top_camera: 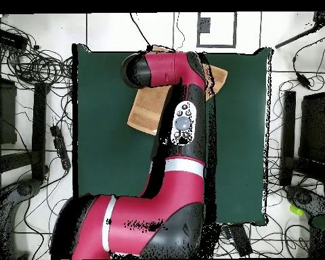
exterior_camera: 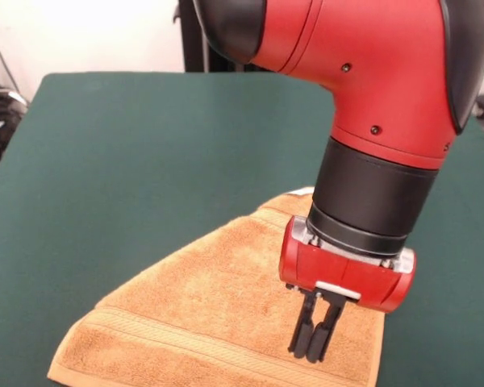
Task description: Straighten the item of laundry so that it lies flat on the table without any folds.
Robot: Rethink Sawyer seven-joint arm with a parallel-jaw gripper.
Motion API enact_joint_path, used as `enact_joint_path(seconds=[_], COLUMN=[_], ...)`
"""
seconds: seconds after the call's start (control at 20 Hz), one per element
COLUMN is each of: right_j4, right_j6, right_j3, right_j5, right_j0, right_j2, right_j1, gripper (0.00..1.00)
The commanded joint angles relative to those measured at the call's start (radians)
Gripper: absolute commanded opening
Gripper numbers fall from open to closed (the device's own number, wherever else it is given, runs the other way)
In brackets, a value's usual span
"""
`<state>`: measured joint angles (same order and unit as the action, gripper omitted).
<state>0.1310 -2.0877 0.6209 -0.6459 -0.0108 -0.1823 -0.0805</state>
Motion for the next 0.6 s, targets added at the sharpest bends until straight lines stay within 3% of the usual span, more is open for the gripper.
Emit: enact_joint_path(seconds=[0.05,0.6], right_j4=[0.022,-0.037], right_j6=[-0.070,0.007], right_j3=[0.154,0.283], right_j5=[0.030,-0.071], right_j0=[-0.001,0.034], right_j2=[0.057,0.127], right_j1=[0.062,-0.009], gripper=[0.00,0.00])
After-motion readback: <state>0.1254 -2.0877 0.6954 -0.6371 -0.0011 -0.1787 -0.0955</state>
